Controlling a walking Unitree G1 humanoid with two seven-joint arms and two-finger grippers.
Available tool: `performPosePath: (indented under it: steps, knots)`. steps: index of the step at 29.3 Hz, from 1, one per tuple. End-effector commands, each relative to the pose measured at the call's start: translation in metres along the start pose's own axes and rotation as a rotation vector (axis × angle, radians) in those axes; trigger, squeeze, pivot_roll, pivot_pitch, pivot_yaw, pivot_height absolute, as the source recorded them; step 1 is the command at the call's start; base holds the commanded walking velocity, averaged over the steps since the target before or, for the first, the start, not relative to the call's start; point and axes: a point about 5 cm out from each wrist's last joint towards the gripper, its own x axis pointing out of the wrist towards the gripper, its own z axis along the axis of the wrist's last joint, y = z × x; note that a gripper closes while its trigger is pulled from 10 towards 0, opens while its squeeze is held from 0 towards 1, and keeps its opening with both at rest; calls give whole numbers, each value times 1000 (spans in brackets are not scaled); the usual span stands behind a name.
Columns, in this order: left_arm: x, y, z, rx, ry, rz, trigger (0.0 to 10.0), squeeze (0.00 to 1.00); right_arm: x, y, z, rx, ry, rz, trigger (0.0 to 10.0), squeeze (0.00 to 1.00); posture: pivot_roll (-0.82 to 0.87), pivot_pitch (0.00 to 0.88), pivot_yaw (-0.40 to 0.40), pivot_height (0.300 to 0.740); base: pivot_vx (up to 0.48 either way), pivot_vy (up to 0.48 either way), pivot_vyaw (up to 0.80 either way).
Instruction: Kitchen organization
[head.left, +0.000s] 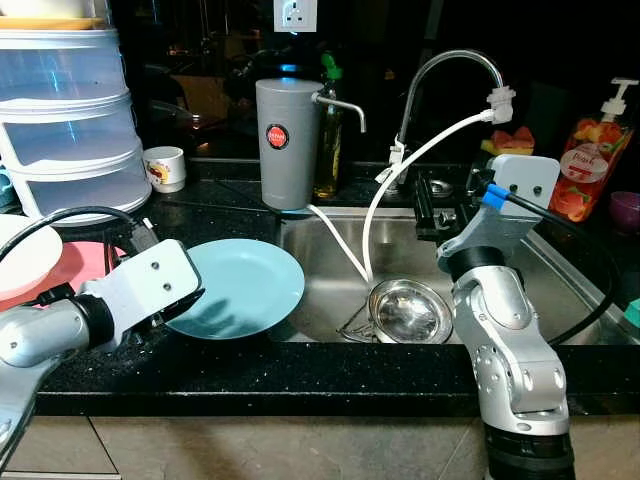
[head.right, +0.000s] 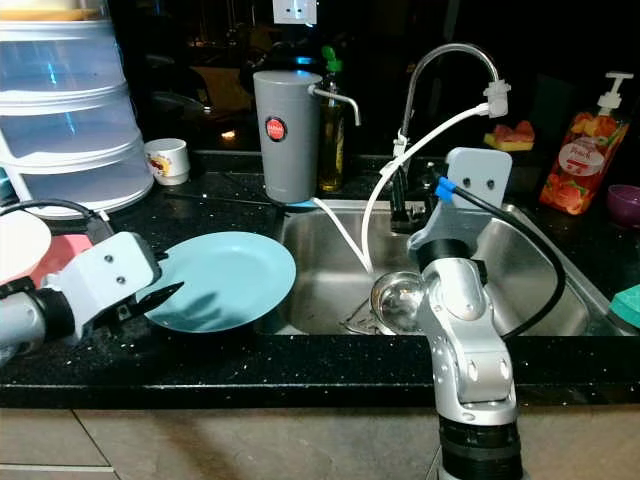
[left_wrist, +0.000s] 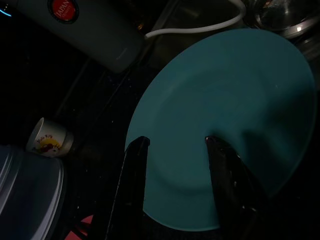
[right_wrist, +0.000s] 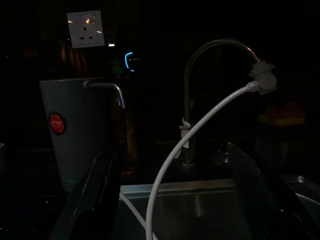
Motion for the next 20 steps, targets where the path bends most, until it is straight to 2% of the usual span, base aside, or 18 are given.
performPosePath:
  steps: [1,9,20]
  knots:
    - [-2,2,-4,-3,9,-3,10000,0,-1,0,2,3,-3,3,10000,0,74,59,-44,740,0,0,0]
    - [-6,8,-11,24,41,-8,10000,0,-1,-1,2,-1,-3,-1,10000,0,74,62,-40,740,0,0,0]
    - [-3,7,-12,32,32,-19,10000,0,-2,0,3,-9,-9,7,10000,0,71,57,-41,740,0,0,0]
